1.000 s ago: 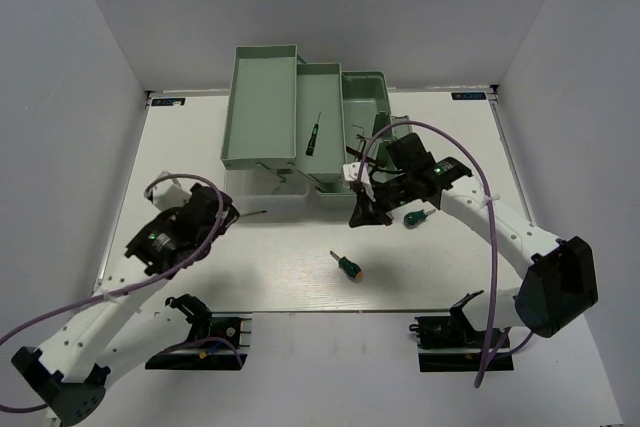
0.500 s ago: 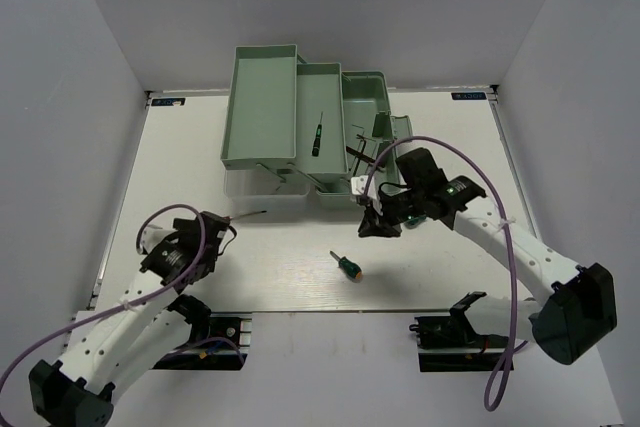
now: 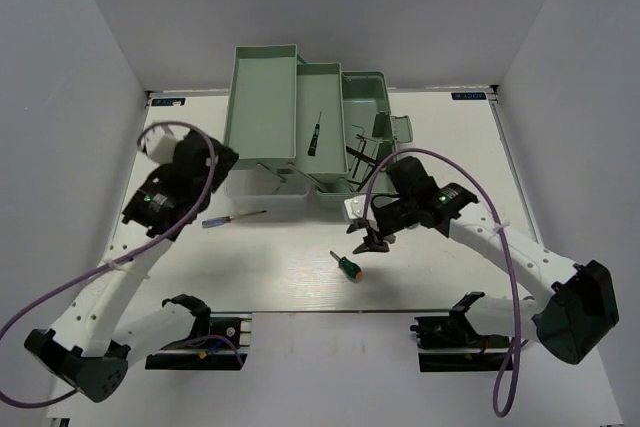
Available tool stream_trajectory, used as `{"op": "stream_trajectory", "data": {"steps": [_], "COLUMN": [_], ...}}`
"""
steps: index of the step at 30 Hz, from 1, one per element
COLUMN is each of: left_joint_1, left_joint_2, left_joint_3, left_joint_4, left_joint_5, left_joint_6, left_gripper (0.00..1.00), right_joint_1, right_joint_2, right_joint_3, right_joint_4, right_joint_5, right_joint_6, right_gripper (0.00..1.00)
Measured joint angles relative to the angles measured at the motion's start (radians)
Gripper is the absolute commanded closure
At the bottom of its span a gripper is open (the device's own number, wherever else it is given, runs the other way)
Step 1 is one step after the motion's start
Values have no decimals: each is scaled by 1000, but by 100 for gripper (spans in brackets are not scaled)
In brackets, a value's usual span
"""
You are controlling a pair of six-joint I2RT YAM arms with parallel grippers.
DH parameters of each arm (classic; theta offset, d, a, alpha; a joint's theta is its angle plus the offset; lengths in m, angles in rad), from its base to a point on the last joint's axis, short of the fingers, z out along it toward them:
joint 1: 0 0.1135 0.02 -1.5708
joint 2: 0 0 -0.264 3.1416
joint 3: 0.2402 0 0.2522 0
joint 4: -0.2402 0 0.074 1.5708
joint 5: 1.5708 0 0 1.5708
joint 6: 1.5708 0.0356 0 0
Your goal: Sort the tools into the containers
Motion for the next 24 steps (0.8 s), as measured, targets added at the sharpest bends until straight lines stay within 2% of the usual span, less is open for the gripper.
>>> {"op": "stream_trajectory", "data": {"steps": [2, 5, 8, 13, 18, 24], "left_joint_1": [-4, -8, -11, -11, -11, -11], "left_joint_2": [16, -60, -164, -216, -222, -217], "left_joint_3": [122, 168, 194, 329, 383, 449], "left_joint_4": [84, 211, 252, 288, 297, 272], "left_joint_5": [27, 101, 163, 211, 226, 231], "left_joint_6": [216, 496, 688, 856, 949, 1025], "left_gripper": [9, 1, 1, 1, 1, 1], "right_joint_1": [43, 117, 209, 372, 477, 510], "right_joint_2": [18, 97, 203, 376, 607, 942], "right_joint_3": [6, 58, 124, 228, 430, 878], "right_joint_4": [23, 39, 72, 200, 346, 390], "right_joint_5": [-18, -43, -61, -9, 122, 349], "right_joint_6": [-61, -143, -209, -224, -112, 64], "right_gripper": [43, 43, 43, 46, 47, 47]}}
